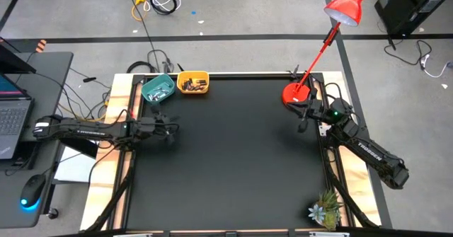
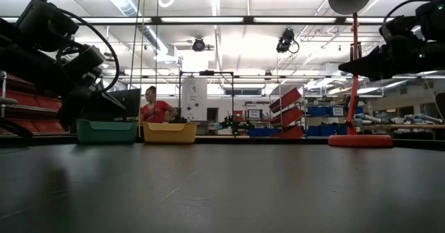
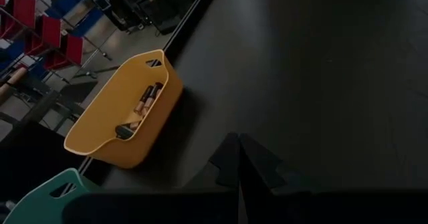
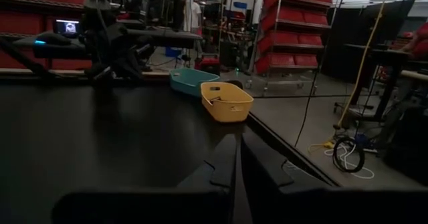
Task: Sort batteries
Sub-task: Return to Home Position
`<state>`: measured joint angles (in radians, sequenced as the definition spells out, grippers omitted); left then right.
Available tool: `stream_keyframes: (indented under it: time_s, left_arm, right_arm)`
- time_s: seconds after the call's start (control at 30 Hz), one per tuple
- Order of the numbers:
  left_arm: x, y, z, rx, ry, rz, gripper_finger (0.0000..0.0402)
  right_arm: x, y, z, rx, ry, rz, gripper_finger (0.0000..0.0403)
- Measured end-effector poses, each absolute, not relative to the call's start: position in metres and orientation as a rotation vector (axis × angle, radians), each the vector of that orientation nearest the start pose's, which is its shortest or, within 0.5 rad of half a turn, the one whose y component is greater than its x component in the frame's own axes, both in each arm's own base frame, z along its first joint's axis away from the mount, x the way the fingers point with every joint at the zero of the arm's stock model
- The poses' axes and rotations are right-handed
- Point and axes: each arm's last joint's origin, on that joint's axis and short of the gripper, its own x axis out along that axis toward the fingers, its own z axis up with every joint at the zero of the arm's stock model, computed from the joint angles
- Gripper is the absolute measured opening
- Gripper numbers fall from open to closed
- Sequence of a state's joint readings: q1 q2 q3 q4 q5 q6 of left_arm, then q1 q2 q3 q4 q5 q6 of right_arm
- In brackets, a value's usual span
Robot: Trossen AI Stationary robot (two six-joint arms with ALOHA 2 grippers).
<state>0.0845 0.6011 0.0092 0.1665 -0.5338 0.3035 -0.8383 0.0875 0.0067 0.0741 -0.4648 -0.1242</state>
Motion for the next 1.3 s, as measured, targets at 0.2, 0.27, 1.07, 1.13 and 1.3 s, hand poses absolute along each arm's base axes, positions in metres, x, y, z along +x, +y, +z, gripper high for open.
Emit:
stream_keyframes:
  time_s: [0.2, 0.27, 1.07, 1.13, 1.3]
  left_arm:
    - [0.122, 0.025, 0.128, 0.386, 0.511, 0.542, 0.0008]
    - [0.122, 0.025, 0.128, 0.386, 0.512, 0.541, 0.0008]
    - [0.111, 0.024, 0.145, 0.349, 0.345, 0.572, 0.0008]
    - [0.11, 0.024, 0.144, 0.35, 0.35, 0.571, 0.0008]
    - [0.107, 0.024, 0.15, 0.336, 0.285, 0.582, 0.0008]
  right_arm:
    - [0.079, -0.067, 0.162, -0.089, 0.067, -0.367, 0.0033]
    - [0.079, -0.067, 0.161, -0.084, 0.074, -0.358, 0.0032]
    - [0.081, -0.045, 0.187, -0.25, -0.188, -0.196, 0.0032]
    - [0.082, -0.043, 0.187, -0.247, -0.191, -0.166, 0.0033]
    - [0.085, -0.037, 0.187, -0.24, -0.199, -0.099, 0.0034]
